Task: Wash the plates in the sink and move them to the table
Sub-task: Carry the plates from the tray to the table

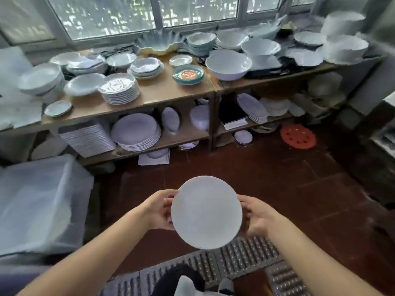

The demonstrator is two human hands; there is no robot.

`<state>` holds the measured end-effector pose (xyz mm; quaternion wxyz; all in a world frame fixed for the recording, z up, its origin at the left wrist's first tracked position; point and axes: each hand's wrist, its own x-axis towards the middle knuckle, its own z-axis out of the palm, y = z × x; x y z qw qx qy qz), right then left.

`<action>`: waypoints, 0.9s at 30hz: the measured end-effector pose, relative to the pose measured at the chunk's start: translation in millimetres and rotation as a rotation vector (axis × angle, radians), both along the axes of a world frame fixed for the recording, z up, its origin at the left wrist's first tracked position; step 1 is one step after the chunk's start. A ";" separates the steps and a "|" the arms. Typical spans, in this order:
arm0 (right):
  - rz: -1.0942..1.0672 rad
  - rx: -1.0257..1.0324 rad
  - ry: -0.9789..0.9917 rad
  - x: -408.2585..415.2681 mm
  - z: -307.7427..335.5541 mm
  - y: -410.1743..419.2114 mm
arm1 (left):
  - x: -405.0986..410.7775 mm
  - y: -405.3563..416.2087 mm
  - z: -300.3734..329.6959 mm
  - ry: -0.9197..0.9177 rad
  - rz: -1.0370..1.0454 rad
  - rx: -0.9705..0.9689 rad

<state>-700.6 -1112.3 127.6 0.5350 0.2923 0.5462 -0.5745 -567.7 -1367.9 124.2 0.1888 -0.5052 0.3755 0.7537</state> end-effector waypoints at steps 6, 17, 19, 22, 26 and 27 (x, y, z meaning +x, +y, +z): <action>0.210 0.068 0.035 -91.1 -13.0 -117.2 | -45.4 -79.6 -3.9 -0.015 0.207 -0.005; 0.300 0.096 0.029 -232.2 -26.4 -348.7 | -165.1 -289.2 -22.0 -0.021 0.372 0.032; 0.297 0.106 0.016 -258.6 -23.7 -384.3 | -191.2 -324.1 -22.2 -0.029 0.380 0.029; 0.298 0.096 0.013 -302.6 -24.3 -430.6 | -233.3 -367.7 -22.9 -0.027 0.389 0.038; 0.335 0.101 0.013 -372.9 -32.5 -491.6 | -299.7 -421.8 -27.9 -0.030 0.430 0.046; 0.346 0.102 0.014 -392.2 -36.2 -506.3 | -316.5 -434.7 -32.7 -0.029 0.437 0.039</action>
